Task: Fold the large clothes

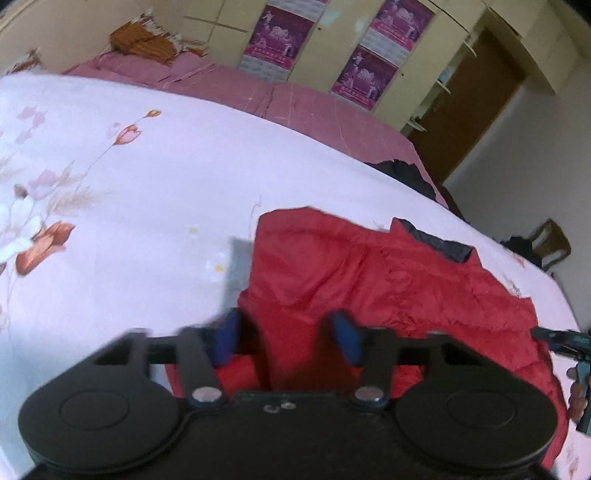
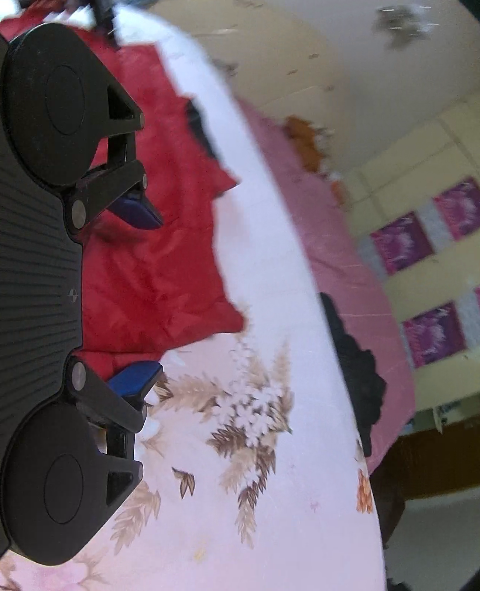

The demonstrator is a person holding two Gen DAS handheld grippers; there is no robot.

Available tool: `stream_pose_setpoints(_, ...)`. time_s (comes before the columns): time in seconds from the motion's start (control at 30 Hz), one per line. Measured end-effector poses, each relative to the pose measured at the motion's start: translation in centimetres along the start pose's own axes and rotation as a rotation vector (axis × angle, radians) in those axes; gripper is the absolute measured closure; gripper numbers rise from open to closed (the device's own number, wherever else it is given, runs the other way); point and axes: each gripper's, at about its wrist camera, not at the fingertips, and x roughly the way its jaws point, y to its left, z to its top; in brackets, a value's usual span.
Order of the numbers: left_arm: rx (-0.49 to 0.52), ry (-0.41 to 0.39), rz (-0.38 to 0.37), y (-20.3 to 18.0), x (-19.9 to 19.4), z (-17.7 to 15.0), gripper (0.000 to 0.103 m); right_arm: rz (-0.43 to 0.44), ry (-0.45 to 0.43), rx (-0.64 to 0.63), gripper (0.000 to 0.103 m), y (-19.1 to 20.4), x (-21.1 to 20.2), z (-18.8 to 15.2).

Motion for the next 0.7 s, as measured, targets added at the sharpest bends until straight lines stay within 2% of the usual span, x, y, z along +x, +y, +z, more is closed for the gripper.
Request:
stream_pose_setpoints(0.03, 0.023, -0.006, -0.005, -0.4, -0.1, 0.0, 0.082, -0.019, 0.017, -0.023, 0.069, 0.3, 0.5, -0.1)
stream_pose_setpoints(0.07, 0.054, -0.02, 0.002, -1.0, -0.4, 0.0, 0.09, -0.017, 0.001, -0.042, 0.088, 0.5, 0.5, -0.3)
stream_pose_setpoints(0.1, 0.096, -0.039, 0.019, -1.5, -0.8, -0.1, 0.095, -0.02, -0.017, -0.053, 0.097, 0.5, 0.4, -0.3)
stream_pose_setpoints(0.27, 0.197, -0.21, 0.032, -3.6, -3.6, -0.1, 0.098, -0.038, -0.196, -0.132, 0.099, 2.2, -3.0, 0.3)
stream_pose_setpoints(0.33, 0.2, -0.249, 0.031, -4.1, -3.8, 0.6, 0.098, -0.048, -0.238, -0.165, 0.099, 2.9, -3.4, 0.8)
stream_pose_setpoints(0.43, 0.221, -0.265, 0.045, -4.9, -3.2, 1.3, 0.098, -0.074, -0.283, -0.164, 0.099, 3.5, -3.3, 1.6)
stream_pose_setpoints(0.53, 0.214, -0.238, 0.083, -5.0, -1.0, 1.9, 0.098, -0.115, -0.255, -0.142, 0.099, 3.1, -1.4, 2.0)
stream_pose_setpoints(0.6, 0.207, -0.188, 0.112, -4.5, 0.7, 1.8, 0.098, -0.166, -0.181, -0.131, 0.099, 2.6, 0.8, 1.9)
stream_pose_setpoints(0.67, 0.205, -0.097, 0.135, -3.9, 3.1, 1.6, 0.098, -0.211, -0.043, -0.125, 0.099, 1.5, 3.7, 1.0)
stream_pose_setpoints(0.7, 0.208, -0.068, 0.136, -3.6, 4.1, 1.0, 0.098, -0.22, -0.031, -0.134, 0.099, 1.2, 4.3, 0.4)
